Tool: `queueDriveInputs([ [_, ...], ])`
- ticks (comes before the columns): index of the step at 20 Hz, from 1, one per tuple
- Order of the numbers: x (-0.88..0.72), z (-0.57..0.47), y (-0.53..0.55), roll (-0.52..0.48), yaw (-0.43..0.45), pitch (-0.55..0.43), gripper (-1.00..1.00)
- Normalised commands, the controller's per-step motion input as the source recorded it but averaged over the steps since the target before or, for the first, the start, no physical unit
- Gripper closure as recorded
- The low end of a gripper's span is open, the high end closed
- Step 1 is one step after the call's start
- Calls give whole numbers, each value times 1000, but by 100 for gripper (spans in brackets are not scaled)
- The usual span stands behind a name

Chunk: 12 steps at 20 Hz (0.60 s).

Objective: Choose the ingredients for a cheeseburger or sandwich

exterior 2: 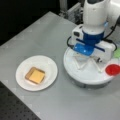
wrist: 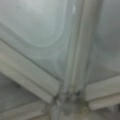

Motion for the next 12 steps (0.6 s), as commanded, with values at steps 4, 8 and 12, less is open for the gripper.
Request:
queueDriveInputs([
  [4, -128, -204, 39, -134, 190, -155, -100],
  [8, -163, -223, 25, -133, 186, -156, -100],
  [12, -187, -215, 24, -130, 167, -141, -100],
])
